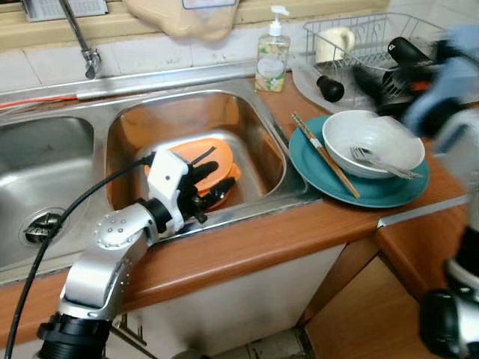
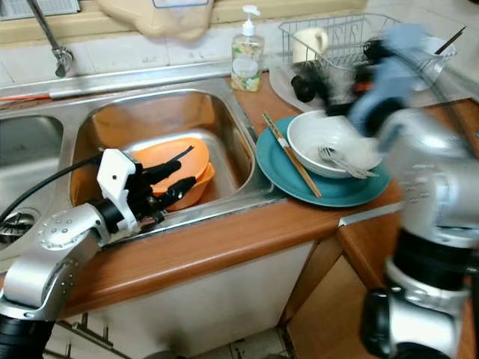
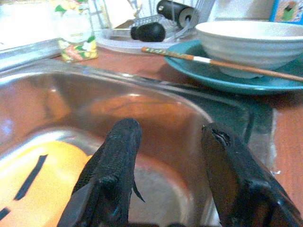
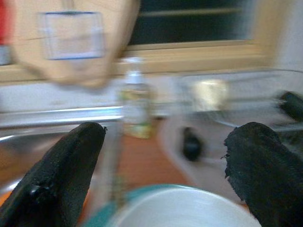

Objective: Kitchen organization

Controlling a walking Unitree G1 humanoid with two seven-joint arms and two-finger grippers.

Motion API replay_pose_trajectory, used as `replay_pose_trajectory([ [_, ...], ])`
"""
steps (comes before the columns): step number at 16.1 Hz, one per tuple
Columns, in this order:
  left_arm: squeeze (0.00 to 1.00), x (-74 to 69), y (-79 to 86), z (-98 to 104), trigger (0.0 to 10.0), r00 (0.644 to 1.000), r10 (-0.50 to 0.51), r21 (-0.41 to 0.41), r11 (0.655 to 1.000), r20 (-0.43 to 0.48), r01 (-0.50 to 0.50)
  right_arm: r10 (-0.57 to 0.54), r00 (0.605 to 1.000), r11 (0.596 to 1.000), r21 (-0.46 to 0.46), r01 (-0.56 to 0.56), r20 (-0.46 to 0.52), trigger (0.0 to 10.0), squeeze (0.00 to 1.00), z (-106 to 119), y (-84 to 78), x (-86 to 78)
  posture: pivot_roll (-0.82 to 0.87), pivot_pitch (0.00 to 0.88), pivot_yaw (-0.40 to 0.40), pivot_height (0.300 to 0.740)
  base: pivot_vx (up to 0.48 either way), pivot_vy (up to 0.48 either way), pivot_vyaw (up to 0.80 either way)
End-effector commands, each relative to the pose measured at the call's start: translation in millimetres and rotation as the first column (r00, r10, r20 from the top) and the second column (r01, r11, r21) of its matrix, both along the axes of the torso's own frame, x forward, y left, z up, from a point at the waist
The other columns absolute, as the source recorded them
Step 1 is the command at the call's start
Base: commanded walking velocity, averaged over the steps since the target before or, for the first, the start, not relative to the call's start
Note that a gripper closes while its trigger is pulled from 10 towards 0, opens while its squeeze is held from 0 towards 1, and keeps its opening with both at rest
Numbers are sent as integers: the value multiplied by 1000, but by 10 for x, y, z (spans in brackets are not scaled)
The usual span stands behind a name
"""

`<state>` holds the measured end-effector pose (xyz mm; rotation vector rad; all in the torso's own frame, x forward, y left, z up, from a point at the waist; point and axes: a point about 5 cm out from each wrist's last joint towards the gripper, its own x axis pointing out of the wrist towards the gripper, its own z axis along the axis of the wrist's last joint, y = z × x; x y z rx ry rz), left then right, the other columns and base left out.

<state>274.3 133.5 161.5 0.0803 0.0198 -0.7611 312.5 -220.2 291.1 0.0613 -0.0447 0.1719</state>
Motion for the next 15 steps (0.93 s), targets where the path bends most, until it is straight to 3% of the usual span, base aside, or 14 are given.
replay_pose_trajectory([
  [1,0,-14,-35,41,10000,1000,-22,-2,1000,16,22,-86,996,996,7,86,-15,10000,0,-52,-153,-1,-183,0,35,740,0,0,0],
  [3,0,-50,-92,36,10000,999,-41,-16,999,13,41,-336,935,942,-46,333,-111,10000,0,-242,-625,-53,-187,0,33,740,0,0,0],
  [4,0,-61,-108,31,10000,999,-49,-20,999,10,49,-393,910,919,-78,386,-134,10000,0,-306,-733,-81,-188,0,33,740,0,0,0],
  [5,0,-94,-149,7,10000,998,-69,-22,997,1,69,-518,836,854,-159,495,-181,10000,0,-497,-976,-197,-191,0,32,740,0,0,0],
  [7,0,-119,-183,3,10000,996,-90,-26,996,-1,90,-592,771,806,-195,559,-236,10000,0,-681,-1092,-328,-191,0,30,740,0,0,0],
  [10,0,-146,-211,-9,10000,994,-110,-29,994,-8,110,-625,726,779,-289,557,-288,10000,0,-920,-1071,-470,-194,0,33,740,0,0,0],
  [12,0,-156,-218,-16,10000,994,-113,-27,993,-10,113,-603,729,797,-292,529,-324,10000,0,-1040,-954,-524,-194,0,30,740,0,0,0],
  [15,0,-153,-209,-18,10000,994,-109,-26,994,-11,109,-507,771,862,-238,448,-386,10000,0,-1193,-604,-590,-193,0,30,740,0,0,0],
])
